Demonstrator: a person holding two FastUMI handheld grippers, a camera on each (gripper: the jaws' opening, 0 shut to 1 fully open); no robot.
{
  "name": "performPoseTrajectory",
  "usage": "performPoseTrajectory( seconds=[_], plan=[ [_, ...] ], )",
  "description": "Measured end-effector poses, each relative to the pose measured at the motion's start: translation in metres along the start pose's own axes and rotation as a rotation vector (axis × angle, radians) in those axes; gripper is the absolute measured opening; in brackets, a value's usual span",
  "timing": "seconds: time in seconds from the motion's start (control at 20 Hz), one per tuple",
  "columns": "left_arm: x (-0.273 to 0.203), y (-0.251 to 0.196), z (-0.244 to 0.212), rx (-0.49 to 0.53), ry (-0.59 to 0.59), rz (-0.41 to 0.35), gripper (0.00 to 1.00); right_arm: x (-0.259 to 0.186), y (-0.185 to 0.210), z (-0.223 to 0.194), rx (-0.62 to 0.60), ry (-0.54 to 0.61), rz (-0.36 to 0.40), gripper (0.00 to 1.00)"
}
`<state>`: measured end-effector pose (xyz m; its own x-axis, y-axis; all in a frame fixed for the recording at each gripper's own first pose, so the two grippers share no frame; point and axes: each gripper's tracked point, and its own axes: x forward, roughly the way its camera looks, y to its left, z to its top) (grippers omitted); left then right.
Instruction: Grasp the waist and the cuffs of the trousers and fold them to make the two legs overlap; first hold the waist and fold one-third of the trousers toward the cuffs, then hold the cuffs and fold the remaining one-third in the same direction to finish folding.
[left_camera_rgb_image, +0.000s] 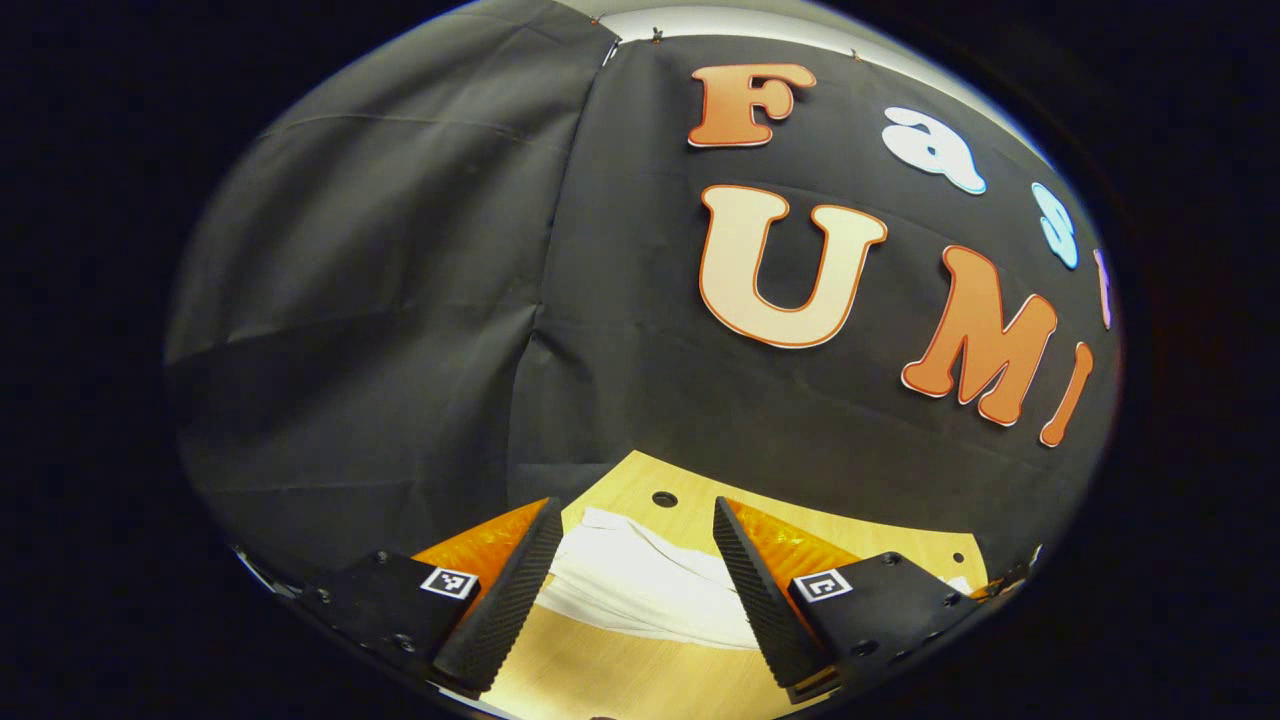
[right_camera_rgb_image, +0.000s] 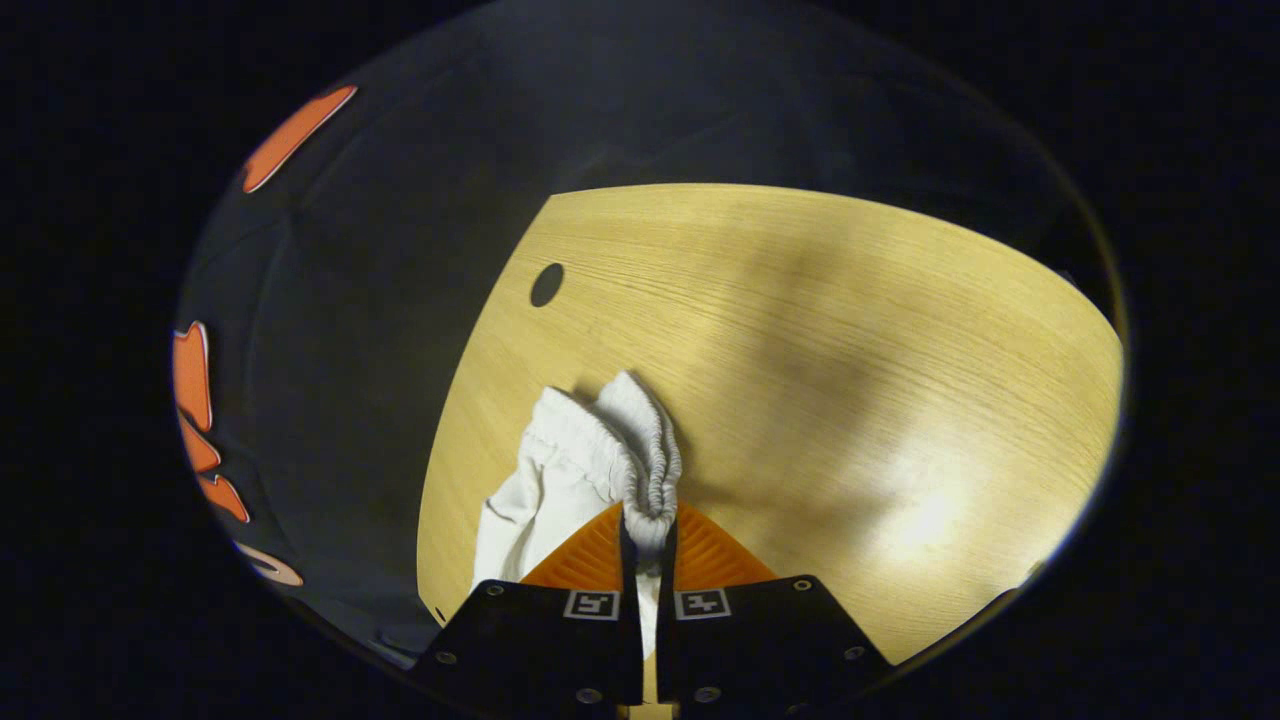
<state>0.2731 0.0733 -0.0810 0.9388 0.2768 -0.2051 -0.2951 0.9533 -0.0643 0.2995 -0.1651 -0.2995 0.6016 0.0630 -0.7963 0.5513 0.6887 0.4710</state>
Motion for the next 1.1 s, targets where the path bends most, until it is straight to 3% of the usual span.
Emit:
performPoseTrajectory(
  seconds=[0.35,0.55,0.65,0.9,1.1],
  plan=[
    [0.007,0.015,0.005,-0.007,0.015,-0.056,0.99,-0.05,0.13,-0.018,-0.286,-0.089,0.135,0.06],
    [0.019,0.037,0.011,-0.024,0.028,-0.068,0.99,-0.103,0.17,-0.036,-0.391,-0.101,0.196,0.06],
    [0.026,0.047,0.014,-0.034,0.032,-0.076,0.99,-0.113,0.179,-0.023,-0.432,-0.103,0.219,0.06],
    [0.04,0.073,0.013,-0.045,0.059,-0.091,0.99,-0.124,0.207,-0.053,-0.499,-0.042,0.264,0.06],
    [0.045,0.092,0.01,-0.037,0.082,-0.091,0.99,-0.132,0.201,-0.04,-0.583,0.027,0.241,0.06]
  ],
)
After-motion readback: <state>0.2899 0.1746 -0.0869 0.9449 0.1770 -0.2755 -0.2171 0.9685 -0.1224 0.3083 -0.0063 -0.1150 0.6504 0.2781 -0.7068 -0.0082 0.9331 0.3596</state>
